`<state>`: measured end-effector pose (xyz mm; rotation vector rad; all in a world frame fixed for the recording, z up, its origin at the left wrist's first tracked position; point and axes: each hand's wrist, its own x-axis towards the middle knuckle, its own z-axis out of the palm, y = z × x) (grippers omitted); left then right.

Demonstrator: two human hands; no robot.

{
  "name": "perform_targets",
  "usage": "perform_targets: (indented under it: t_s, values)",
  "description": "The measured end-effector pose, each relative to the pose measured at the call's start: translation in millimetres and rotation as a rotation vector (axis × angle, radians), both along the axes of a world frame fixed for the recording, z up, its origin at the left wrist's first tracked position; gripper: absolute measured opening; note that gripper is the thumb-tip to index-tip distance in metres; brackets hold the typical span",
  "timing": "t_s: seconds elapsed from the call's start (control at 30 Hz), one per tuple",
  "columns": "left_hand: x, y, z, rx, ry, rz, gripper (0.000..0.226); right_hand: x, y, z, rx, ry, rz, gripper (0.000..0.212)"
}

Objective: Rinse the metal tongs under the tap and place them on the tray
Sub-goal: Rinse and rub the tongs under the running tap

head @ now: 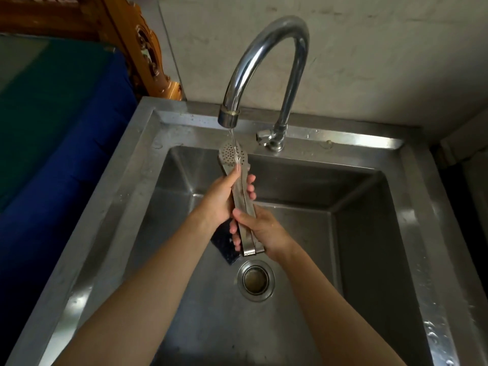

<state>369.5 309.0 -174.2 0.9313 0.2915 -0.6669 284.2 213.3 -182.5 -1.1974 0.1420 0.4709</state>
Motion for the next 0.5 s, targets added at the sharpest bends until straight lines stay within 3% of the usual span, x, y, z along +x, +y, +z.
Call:
perform_targets:
  t_s: [0.17, 0.5]
  values:
    - [-17, -8, -39, -0.057, 0.203, 0.065, 0.032, -18, 3, -28, -0.111, 0.064, -0.039, 0.019]
    - [-38, -20, -71, 0.29, 0.264, 0.015, 0.054, -46, 10, -68, -0.248, 0.103, -0.042, 0.017]
